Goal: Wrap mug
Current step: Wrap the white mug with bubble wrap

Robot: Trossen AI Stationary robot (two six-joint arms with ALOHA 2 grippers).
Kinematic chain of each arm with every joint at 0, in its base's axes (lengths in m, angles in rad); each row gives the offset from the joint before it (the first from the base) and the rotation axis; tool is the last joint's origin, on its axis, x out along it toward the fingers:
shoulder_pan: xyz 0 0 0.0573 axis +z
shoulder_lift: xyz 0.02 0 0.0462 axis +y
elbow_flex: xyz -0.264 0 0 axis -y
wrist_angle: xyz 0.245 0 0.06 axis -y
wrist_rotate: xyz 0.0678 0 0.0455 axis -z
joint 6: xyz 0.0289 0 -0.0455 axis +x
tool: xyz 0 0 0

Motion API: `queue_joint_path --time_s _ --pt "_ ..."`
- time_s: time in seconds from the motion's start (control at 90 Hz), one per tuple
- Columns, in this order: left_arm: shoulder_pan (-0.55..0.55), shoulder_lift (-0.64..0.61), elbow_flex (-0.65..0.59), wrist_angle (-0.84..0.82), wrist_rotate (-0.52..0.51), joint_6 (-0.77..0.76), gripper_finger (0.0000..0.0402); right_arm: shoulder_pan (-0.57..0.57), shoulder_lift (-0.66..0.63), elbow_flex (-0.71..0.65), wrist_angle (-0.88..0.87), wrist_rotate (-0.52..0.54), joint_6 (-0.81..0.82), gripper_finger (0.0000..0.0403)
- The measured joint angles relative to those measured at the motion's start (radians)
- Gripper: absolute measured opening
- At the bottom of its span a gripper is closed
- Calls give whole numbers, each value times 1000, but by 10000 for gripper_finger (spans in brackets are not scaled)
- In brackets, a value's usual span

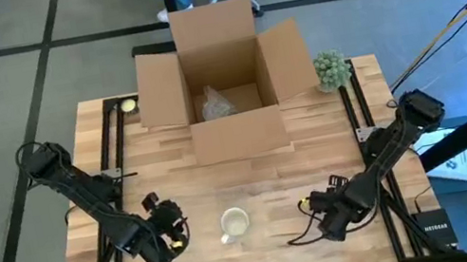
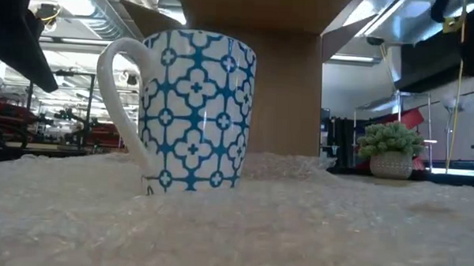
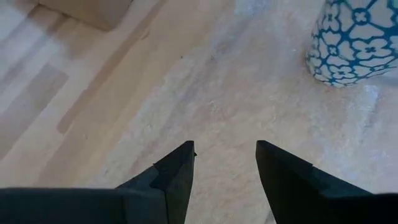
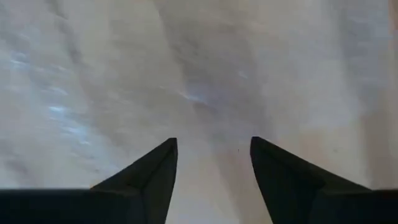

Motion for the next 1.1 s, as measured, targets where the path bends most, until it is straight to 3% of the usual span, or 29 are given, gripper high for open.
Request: queue_joint_path --time_s 0.256,0.411,0.6,0.744,0.867,1.033,1.1 --pt "0 0 0 45 0 64 156 -98 34 0 28 -131 136 177" --pt "5 0 0 43 0 90 156 -143 33 -16 45 -158 190 177" --pt "64 0 0 47 0 185 156 -180 33 -94 139 -269 231 177" --pt "108 0 0 47 8 239 156 -213 29 -114 164 -297 235 172" --pt "123 0 0 47 16 275 156 -234 30 -114 168 -283 222 134" --pt "124 0 0 47 18 285 156 -234 30 -112 195 -256 134 29" --pt "118 0 0 47 19 273 156 -232 34 -94 195 -246 97 9"
